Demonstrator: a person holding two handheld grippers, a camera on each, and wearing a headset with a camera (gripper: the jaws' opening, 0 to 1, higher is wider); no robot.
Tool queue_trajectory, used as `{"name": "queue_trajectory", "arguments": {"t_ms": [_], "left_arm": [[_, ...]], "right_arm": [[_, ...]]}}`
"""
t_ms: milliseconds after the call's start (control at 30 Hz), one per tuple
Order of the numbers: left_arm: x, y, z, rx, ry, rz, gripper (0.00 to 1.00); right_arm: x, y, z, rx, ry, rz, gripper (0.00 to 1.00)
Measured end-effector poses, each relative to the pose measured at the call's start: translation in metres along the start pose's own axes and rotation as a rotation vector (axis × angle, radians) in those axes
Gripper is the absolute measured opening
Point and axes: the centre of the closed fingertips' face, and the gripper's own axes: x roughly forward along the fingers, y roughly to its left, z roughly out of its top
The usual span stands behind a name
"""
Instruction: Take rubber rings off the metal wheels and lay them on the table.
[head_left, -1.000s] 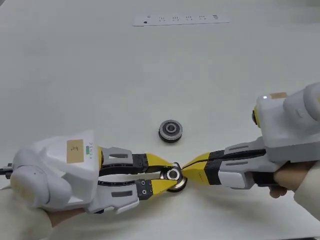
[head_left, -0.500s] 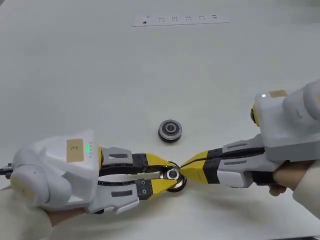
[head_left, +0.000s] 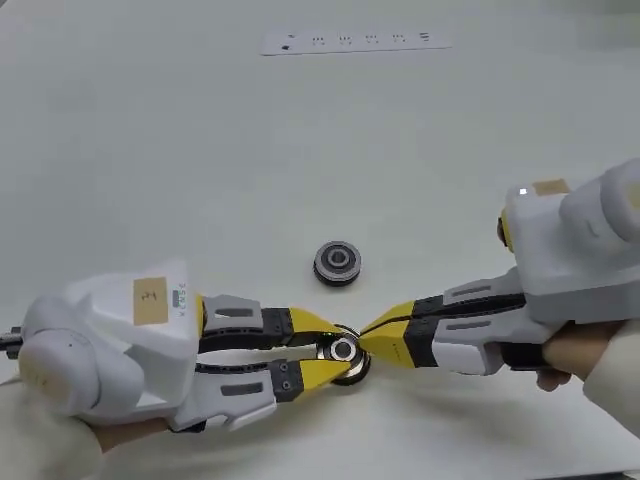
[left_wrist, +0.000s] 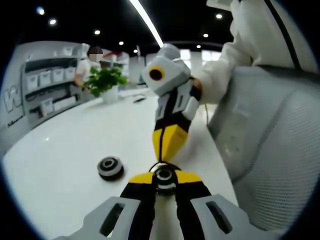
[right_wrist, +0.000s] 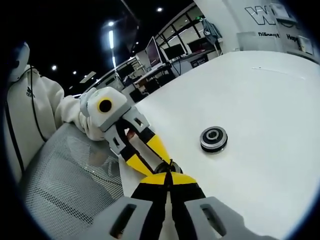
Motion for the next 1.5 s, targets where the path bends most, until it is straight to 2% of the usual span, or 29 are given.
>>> {"name": "queue_trajectory", "arguments": {"t_ms": [200, 333, 567, 700, 933, 1200, 1300, 1500], "left_arm": [[-0.006, 0.001, 0.002, 0.003, 0.017, -0.003, 0.23], [-0.014, 0.006, 0.004, -0.026, 0.019, 0.017, 0.41], [-0.033, 0.019, 0.015, -0.037, -0.002, 0.072, 0.45], [-0.041, 0.017, 0.020, -0.061, -0.014, 0.078, 0.52], [-0.056, 0.007, 0.020, -0.068, -0.004, 0.081, 0.57], [-0.073, 0.012, 0.029, -0.097, -0.033, 0.123, 0.70], [-0.080, 0.015, 0.031, -0.089, -0.040, 0.150, 0.71], [-0.091, 0.015, 0.030, -0.106, -0.043, 0.185, 0.79]], "right_arm": [[-0.001, -0.002, 0.001, -0.007, 0.003, -0.011, 0.00], [-0.002, -0.002, 0.002, -0.017, 0.008, -0.019, 0.00], [-0.004, 0.002, 0.004, -0.030, 0.008, -0.024, 0.00], [-0.006, 0.004, 0.007, -0.039, 0.004, -0.029, 0.00], [-0.009, 0.007, 0.012, -0.043, -0.011, -0.036, 0.00], [-0.010, 0.017, 0.017, -0.074, -0.005, -0.034, 0.00], [-0.012, 0.017, 0.020, -0.079, -0.010, -0.037, 0.00], [-0.013, 0.023, 0.024, -0.088, -0.013, -0.043, 0.00]]}}
